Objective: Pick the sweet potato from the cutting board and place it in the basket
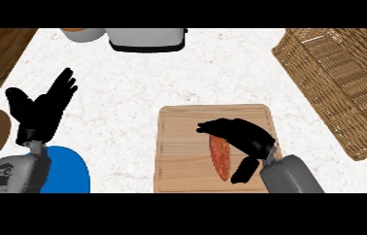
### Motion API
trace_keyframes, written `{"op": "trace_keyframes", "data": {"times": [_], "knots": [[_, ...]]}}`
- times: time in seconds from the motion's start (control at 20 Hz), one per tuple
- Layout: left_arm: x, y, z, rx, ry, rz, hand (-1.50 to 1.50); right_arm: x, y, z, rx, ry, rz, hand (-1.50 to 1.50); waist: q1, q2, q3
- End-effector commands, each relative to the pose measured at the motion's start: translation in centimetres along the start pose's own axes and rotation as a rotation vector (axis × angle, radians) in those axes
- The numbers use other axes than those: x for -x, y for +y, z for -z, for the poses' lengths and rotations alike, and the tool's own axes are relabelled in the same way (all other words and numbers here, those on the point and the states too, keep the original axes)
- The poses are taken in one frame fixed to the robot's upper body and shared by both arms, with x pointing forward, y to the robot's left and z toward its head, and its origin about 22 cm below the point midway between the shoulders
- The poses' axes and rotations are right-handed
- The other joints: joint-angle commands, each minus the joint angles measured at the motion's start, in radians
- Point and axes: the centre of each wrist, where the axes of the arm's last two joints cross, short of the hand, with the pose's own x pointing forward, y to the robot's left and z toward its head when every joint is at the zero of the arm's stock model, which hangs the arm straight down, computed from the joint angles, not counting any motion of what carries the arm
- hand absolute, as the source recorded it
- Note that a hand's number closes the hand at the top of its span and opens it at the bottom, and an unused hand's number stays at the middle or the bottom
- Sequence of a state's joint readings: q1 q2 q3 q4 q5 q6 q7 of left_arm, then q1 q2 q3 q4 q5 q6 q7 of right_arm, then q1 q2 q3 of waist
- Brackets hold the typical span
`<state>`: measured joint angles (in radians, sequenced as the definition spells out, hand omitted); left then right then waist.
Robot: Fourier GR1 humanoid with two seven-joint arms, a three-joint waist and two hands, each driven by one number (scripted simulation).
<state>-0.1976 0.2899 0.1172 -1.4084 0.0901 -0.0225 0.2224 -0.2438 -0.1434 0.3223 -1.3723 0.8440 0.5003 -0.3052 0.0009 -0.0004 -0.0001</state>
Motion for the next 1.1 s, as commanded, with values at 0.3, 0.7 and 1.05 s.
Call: {"op": "trace_keyframes", "data": {"times": [0.3,0.7,1.05], "knots": [[0.2,1.2,1.4,-0.01,0.004,-0.001,0.0,1.3,2.7,2.2,-0.054,-0.025,-0.121,1.5,0.0,0.001,0.0],[0.2,0.5,0.3,-0.014,-0.005,-0.002,0.0,3.0,-1.5,2.2,0.335,0.529,0.082,1.5,-0.011,0.013,-0.002],[-1.0,-1.0,0.9,0.05,-0.03,0.002,0.0,3.4,-7.1,2.4,0.708,1.001,0.252,1.5,0.055,0.023,0.0]]}}
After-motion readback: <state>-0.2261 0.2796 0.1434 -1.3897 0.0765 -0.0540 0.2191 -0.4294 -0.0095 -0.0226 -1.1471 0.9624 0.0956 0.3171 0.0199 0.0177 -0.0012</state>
